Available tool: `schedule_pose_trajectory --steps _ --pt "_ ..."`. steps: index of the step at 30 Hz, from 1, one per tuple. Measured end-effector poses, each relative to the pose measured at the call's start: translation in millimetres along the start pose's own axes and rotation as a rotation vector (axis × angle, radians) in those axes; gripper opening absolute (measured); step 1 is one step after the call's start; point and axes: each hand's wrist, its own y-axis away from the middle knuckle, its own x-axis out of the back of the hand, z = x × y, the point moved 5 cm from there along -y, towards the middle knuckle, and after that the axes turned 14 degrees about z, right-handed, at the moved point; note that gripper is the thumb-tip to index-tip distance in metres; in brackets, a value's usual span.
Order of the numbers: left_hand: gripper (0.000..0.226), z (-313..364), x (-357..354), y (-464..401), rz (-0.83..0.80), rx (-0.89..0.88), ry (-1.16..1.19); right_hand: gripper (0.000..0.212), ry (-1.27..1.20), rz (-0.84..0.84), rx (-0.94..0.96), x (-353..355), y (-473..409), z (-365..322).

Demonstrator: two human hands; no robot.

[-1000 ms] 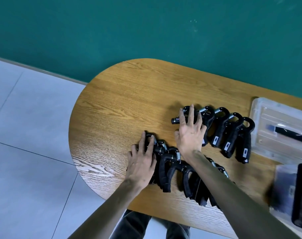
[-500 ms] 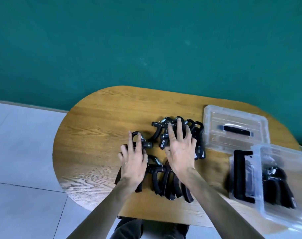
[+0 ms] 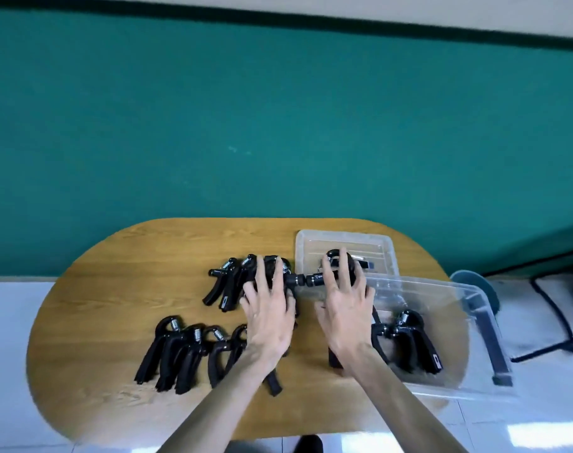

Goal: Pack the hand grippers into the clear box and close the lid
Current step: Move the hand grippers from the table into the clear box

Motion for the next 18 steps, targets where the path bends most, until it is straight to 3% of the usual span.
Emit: schedule_pose_trajectory --steps 10,18 --pt "0.07 123.7 -50.5 42.4 -0.045 -0.106 -0.005 0.093 -0.006 0.026 -0.162 23.1 20.4 136.7" --pt "0.069 179.6 -108.7 72.7 -0.125 -0.157 -0.049 0.084 -0.005 -0.05 -0.27 -5.4 42.4 218.0"
